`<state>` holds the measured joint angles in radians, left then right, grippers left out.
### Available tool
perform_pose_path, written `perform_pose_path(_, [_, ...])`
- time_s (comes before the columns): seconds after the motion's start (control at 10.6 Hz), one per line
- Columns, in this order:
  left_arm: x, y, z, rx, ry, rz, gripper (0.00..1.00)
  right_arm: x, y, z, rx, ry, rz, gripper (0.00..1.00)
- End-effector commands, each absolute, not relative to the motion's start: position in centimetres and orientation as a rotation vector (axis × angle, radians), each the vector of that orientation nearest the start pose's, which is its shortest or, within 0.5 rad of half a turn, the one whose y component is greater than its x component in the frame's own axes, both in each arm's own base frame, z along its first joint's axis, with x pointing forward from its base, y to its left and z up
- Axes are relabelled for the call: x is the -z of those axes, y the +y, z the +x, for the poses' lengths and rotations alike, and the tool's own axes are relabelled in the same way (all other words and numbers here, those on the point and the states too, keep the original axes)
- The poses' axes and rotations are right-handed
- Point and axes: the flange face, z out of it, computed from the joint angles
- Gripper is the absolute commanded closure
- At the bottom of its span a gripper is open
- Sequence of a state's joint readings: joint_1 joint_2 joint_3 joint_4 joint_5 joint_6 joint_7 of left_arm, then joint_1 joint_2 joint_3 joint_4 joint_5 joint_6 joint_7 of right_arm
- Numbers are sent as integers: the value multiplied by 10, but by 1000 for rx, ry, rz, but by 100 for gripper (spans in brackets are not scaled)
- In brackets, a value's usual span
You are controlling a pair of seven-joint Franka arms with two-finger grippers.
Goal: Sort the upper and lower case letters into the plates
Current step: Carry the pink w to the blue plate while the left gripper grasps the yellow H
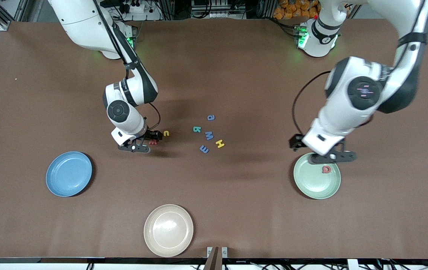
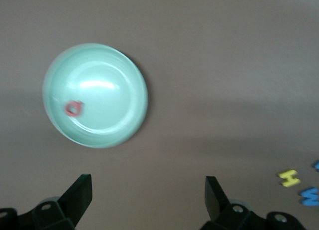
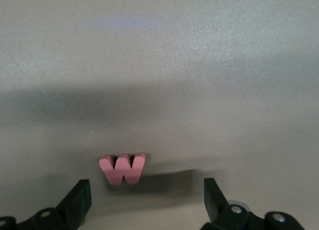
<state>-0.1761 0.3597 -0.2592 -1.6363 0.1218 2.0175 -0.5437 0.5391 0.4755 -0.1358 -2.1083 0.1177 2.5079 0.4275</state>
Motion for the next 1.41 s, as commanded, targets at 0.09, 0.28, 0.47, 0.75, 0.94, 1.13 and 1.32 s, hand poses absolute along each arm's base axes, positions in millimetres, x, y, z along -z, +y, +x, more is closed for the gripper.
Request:
perform_pose_path(0.09, [-363, -338, 588, 28, -333, -3152, 0, -178, 232, 523, -103, 264, -3111, 0])
perform_pose_path(0.28, [-325, -381, 572, 36, -399, -3154, 0, -172, 232, 526, -110, 266, -3116, 0])
perform_pose_path(0.47, [-289, -420, 566, 40, -435, -3137, 0, -170, 233, 526, -109, 266, -3116, 18])
perform_pose_path(0.75, [-257, -457, 556, 44, -517, -3114, 0, -173, 229, 535, -91, 279, -3110, 100])
perform_pose_path(0.94, [-234, -472, 548, 72, -597, -3113, 0, -175, 228, 537, -87, 286, -3108, 100])
perform_pose_path(1.13, [-206, -482, 541, 80, -605, -3129, 0, -182, 220, 546, -66, 309, -3098, 100])
perform_pose_path(1.32, [-188, -491, 538, 106, -605, -3126, 0, -200, 197, 562, -25, 303, -3091, 100])
